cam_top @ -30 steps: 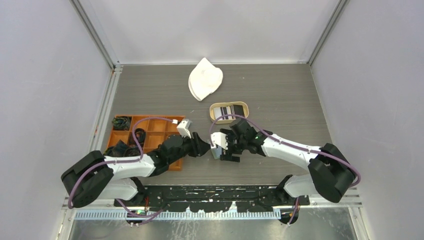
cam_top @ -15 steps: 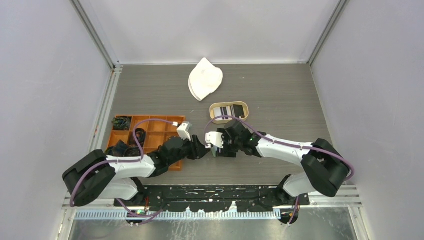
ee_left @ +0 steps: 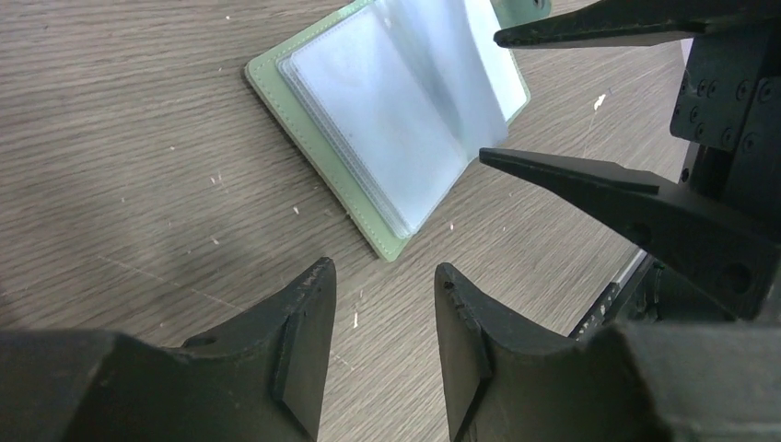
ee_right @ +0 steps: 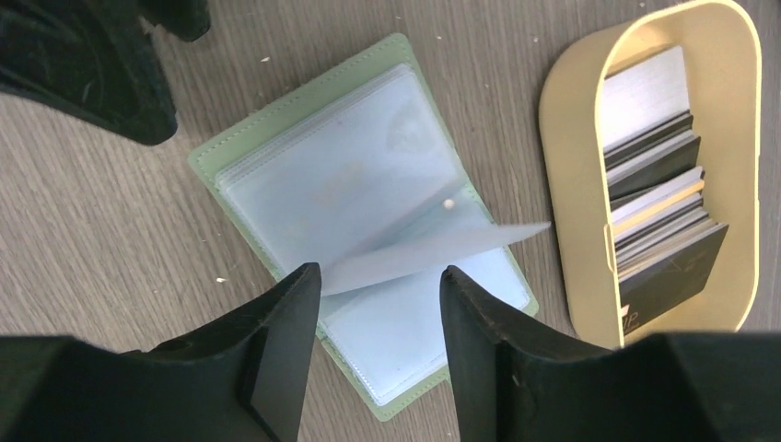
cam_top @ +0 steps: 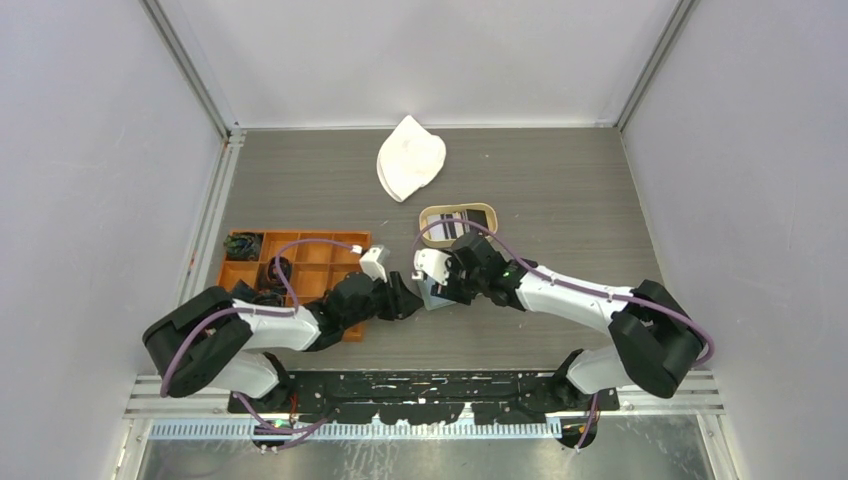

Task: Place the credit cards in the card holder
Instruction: Open the card holder at the center of the board.

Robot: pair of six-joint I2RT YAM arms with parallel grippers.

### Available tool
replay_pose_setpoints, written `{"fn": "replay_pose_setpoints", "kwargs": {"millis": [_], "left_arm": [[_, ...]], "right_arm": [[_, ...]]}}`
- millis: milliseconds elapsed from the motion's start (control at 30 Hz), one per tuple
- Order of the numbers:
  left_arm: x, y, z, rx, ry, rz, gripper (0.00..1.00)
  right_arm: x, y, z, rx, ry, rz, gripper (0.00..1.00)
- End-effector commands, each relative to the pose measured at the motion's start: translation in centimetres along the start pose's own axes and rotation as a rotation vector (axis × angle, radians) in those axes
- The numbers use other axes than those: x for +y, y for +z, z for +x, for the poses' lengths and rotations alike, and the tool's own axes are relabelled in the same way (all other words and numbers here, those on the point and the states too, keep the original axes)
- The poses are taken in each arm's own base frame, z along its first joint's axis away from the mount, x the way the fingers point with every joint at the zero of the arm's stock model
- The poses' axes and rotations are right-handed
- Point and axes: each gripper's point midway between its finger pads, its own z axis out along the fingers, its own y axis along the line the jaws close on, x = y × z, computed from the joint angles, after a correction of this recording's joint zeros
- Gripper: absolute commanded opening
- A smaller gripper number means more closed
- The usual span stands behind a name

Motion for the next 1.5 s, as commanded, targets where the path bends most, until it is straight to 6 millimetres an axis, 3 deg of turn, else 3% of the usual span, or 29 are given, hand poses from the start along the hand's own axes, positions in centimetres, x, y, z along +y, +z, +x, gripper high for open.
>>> {"fn": "replay_pose_setpoints", "kwargs": {"millis": [0, 300, 533, 700, 933, 1067, 1233, 1367, 1467], "left_arm": [[-2.4, 1.0, -2.4, -0.065, -0.005, 0.071, 0.45], [-2.8, 2.2, -3.2, -0.072, -0.003, 0.057, 0.44], [-2.4, 3.0, -3.7, -0.067, -0.046, -0.013, 0.41], [-1.9, 3.7, -3.5, -0.039, -0.078, -0.065, 0.38], [-1.4, 4.9, -2.5, 0.019, -0.082, -0.102, 0.42], [-1.4, 5.0, -2.3, 0.036, -0.069, -0.113, 0.44], [-1.6, 5.1, -2.4, 0.046, -0.057, -0.109, 0.44], [-2.3, 5.4, -2.3, 0.064, -0.05, -0.081, 0.43], [-2.6, 5.5, -2.3, 0.067, -0.045, -0.062, 0.42]], "right_arm": [[-3.2, -1.3, -2.0, -0.047, 0.102, 0.095, 0.55], [-4.9, -1.6, 0.7, 0.097, 0.269, 0.088, 0.52], [-4.7, -1.4, 1.7, 0.137, 0.42, 0.002, 0.52], [-4.2, -1.0, 2.3, 0.154, 0.553, -0.085, 0.42], [-2.3, 0.0, 2.5, 0.193, 0.668, -0.229, 0.25], [-0.8, 0.1, 2.4, 0.218, 0.696, -0.321, 0.21], [-0.4, 0.2, 2.1, 0.231, 0.712, -0.365, 0.2], [-1.7, -0.5, 1.3, 0.185, 0.731, -0.322, 0.21], [-2.2, -1.3, 0.0, 0.093, 0.775, -0.34, 0.29]]}}
